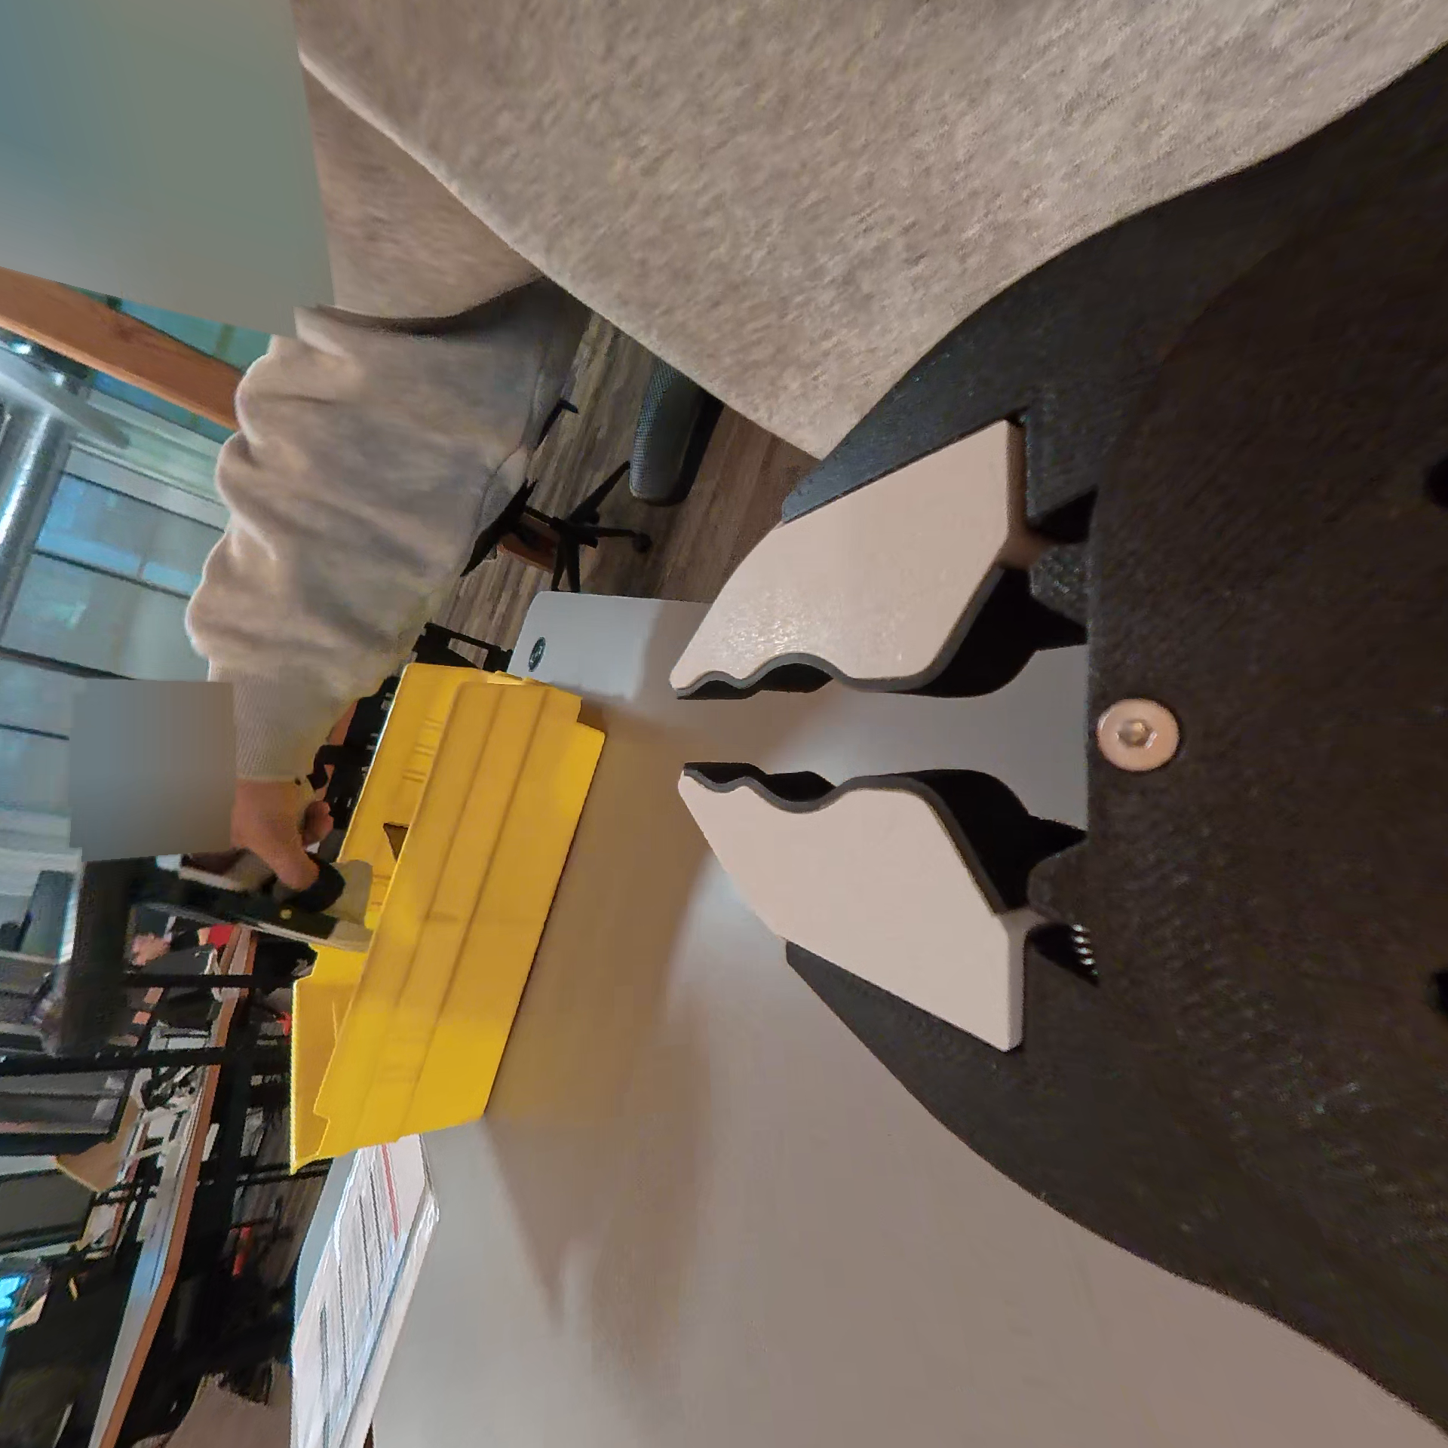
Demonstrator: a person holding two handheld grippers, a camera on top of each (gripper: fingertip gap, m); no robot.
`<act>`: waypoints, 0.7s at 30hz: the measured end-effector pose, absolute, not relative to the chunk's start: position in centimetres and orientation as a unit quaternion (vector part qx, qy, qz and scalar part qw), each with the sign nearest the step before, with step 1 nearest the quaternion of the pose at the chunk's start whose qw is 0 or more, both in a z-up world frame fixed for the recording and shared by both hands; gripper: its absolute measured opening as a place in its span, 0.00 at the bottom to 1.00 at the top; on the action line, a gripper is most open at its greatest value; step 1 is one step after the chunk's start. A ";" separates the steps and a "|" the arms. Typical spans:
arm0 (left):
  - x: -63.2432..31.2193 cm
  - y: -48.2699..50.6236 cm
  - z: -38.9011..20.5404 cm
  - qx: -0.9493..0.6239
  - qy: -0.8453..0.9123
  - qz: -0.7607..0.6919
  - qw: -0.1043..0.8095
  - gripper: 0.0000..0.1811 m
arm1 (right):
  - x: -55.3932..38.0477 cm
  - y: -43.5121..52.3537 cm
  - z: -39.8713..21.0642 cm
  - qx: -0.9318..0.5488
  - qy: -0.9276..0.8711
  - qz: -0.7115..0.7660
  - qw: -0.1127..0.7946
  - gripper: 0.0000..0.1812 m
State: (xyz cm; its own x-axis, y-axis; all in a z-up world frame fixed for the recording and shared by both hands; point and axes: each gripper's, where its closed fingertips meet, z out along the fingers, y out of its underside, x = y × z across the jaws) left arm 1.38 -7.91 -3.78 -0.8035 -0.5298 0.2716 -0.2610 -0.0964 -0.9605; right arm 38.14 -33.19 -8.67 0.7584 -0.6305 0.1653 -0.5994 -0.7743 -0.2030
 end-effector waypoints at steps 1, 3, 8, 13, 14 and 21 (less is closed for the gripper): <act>1.4 -7.9 -3.8 -0.297 0.666 -0.677 0.099 0.08 | 38.5 -33.8 -9.8 -0.936 0.335 -0.098 0.043 0.05; 1.4 -7.8 -3.9 -0.296 0.667 -0.676 0.099 0.08 | 38.8 -34.7 -11.7 -0.937 0.342 -0.072 -0.003 0.05; 1.7 -7.5 -4.5 -0.291 0.677 -0.669 0.098 0.08 | 39.2 -34.1 -12.1 -0.943 0.324 -0.070 -0.038 0.05; 1.8 -7.1 -4.5 -0.297 0.669 -0.676 0.081 0.08 | 38.6 -34.2 -13.0 -0.945 0.313 -0.062 -0.075 0.05; 1.8 -7.1 -4.5 -0.297 0.670 -0.676 0.080 0.08 | 38.5 -34.2 -13.3 -0.945 0.313 -0.059 -0.079 0.05; 1.7 -7.0 -4.5 -0.293 0.673 -0.674 0.083 0.08 | 38.7 -34.1 -13.3 -0.944 0.310 -0.077 -0.080 0.06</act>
